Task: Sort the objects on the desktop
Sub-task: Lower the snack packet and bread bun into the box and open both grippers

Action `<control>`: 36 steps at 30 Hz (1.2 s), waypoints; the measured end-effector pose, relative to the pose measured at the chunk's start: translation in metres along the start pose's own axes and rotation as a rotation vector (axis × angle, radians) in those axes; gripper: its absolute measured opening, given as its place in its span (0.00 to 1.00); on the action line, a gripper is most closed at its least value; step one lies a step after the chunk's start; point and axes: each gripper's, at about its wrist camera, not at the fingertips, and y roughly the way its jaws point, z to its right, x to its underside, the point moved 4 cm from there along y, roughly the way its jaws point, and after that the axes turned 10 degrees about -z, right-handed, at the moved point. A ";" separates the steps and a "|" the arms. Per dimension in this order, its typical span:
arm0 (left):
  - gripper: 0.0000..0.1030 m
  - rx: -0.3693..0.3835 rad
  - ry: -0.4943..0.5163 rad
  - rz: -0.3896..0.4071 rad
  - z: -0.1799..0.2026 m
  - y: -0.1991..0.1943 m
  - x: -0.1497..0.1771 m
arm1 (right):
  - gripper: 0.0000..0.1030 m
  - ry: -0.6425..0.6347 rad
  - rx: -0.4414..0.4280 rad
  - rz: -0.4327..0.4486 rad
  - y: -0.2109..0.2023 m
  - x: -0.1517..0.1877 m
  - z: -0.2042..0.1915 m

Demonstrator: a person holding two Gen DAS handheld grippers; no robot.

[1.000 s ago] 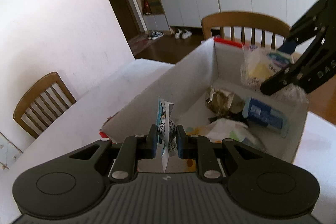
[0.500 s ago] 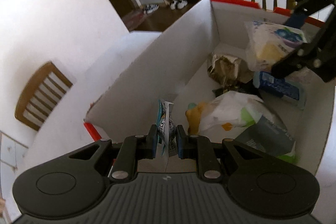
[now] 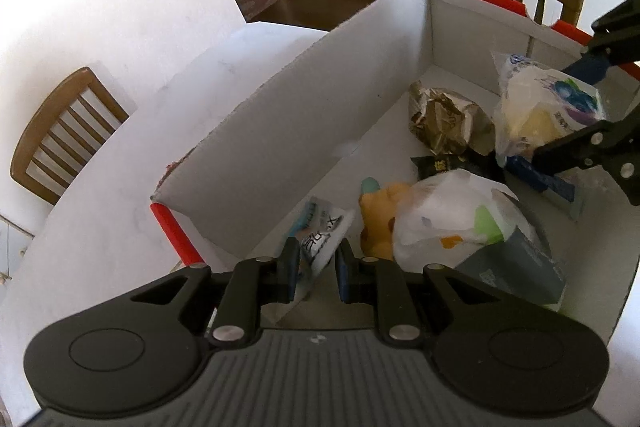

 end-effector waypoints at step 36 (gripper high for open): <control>0.81 0.093 -0.116 0.154 0.003 -0.065 0.017 | 0.53 -0.032 0.013 -0.033 0.009 0.003 -0.003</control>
